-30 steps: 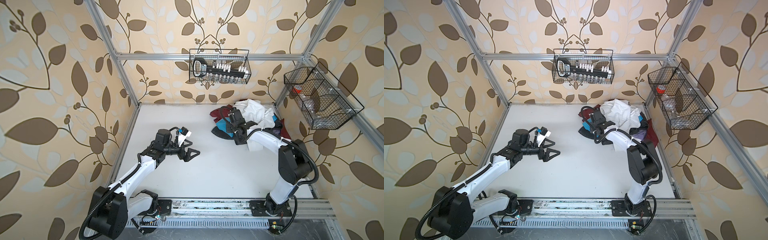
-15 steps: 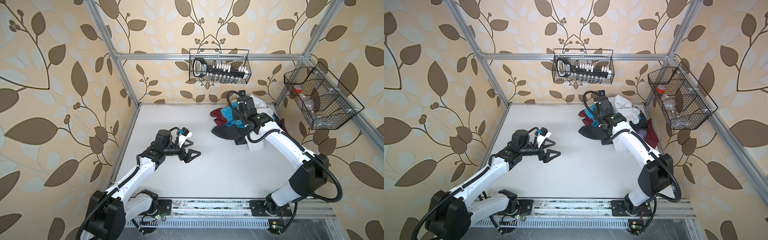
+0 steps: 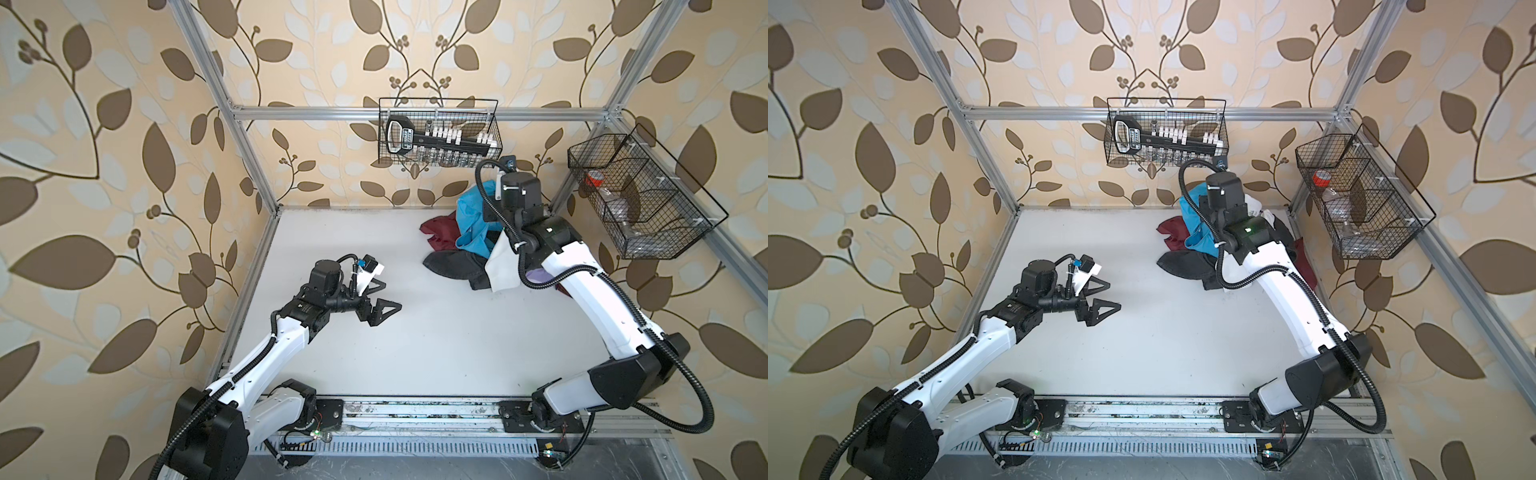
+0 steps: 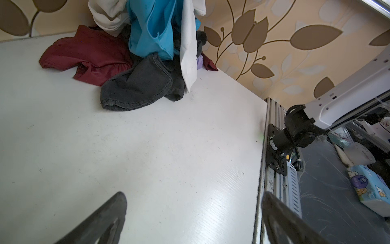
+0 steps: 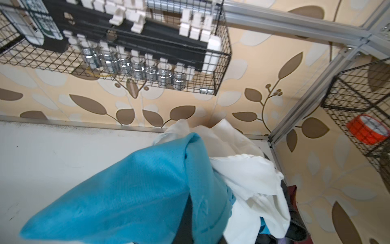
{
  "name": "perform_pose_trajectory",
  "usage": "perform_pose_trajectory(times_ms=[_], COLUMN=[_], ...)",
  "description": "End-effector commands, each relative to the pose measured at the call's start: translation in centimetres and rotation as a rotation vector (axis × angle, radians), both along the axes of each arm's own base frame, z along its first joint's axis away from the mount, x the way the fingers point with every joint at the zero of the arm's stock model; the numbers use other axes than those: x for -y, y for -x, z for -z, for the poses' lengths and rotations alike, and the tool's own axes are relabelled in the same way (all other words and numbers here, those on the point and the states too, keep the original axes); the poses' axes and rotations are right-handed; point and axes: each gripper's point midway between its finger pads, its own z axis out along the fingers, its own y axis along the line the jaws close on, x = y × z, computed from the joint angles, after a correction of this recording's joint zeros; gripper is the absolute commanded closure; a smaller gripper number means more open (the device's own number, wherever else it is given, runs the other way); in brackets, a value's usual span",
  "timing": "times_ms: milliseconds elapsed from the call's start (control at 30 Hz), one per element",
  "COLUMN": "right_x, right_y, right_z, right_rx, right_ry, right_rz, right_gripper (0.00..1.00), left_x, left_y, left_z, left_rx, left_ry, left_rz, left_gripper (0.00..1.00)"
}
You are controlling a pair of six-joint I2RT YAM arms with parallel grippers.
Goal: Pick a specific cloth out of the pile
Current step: 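Grasp the turquoise shirt with the right gripper and lift it high above the pile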
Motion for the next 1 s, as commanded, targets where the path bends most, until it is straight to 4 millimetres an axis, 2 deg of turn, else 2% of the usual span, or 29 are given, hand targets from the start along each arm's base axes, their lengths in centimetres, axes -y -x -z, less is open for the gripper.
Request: perform_pose_trajectory(times_ms=[0,300,800,967], right_x=[1.2,2.3,4.4,3.7], right_y=[1.0,2.4,5.0,5.3], right_z=[-3.3,-8.2,-19.8,-22.0], right_rx=[0.074,0.178,0.418,0.476], right_ry=[-0.016,-0.018,0.021,-0.012], right_rz=[0.006,0.034,0.092,0.047], right_gripper=[1.00,1.00,1.00,1.00], left_x=[0.3,0.2,0.3,0.2], left_y=[0.5,0.5,0.6,0.7], left_z=[-1.3,-1.3,-1.5,-1.5], left_rx=[0.065,0.071,0.083,0.084], left_ry=[0.006,0.004,0.005,0.004], left_rz=[0.023,0.019,0.020,0.019], left_gripper=[0.01,0.01,0.01,0.01])
